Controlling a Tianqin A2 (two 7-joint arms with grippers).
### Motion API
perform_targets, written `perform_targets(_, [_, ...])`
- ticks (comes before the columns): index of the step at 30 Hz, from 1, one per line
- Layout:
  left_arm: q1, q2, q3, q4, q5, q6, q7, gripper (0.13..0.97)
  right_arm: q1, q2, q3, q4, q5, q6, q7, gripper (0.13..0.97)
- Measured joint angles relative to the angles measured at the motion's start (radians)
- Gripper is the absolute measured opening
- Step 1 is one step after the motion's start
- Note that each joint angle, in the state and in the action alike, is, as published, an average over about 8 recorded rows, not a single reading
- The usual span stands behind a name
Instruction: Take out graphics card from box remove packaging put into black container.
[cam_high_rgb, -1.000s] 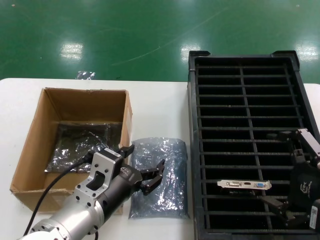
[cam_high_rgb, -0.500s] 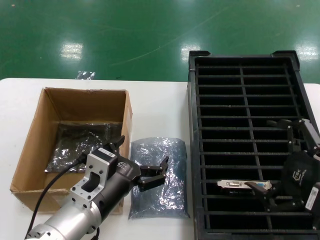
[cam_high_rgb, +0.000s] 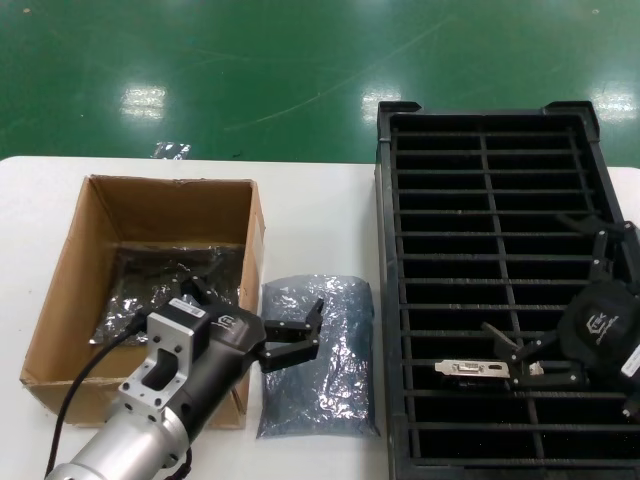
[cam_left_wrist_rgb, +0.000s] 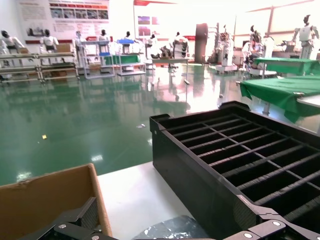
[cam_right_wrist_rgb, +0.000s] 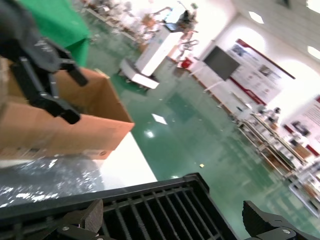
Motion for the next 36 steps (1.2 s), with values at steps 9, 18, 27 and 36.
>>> perform_targets(9, [0.021,-0.036,0.017,0.023,-0.134,-0.098,0.082,0.961,-0.019,-0.063,0.002,-0.055,0.078,0.103,-0.004,0.966])
perform_targets(18, [0.043,-0.072,0.033,0.045,-0.268,-0.195,0.165,0.966,-0.038,-0.125,0.004,-0.11,0.156,0.206,-0.007,0.966])
perform_targets(27, [0.064,-0.108,0.05,0.067,-0.402,-0.292,0.246,0.966,-0.057,-0.187,0.007,-0.165,0.234,0.309,-0.011,0.966])
perform_targets(36, [0.085,-0.144,0.067,0.09,-0.536,-0.39,0.329,0.966,-0.076,-0.25,0.009,-0.22,0.312,0.412,-0.014,0.966])
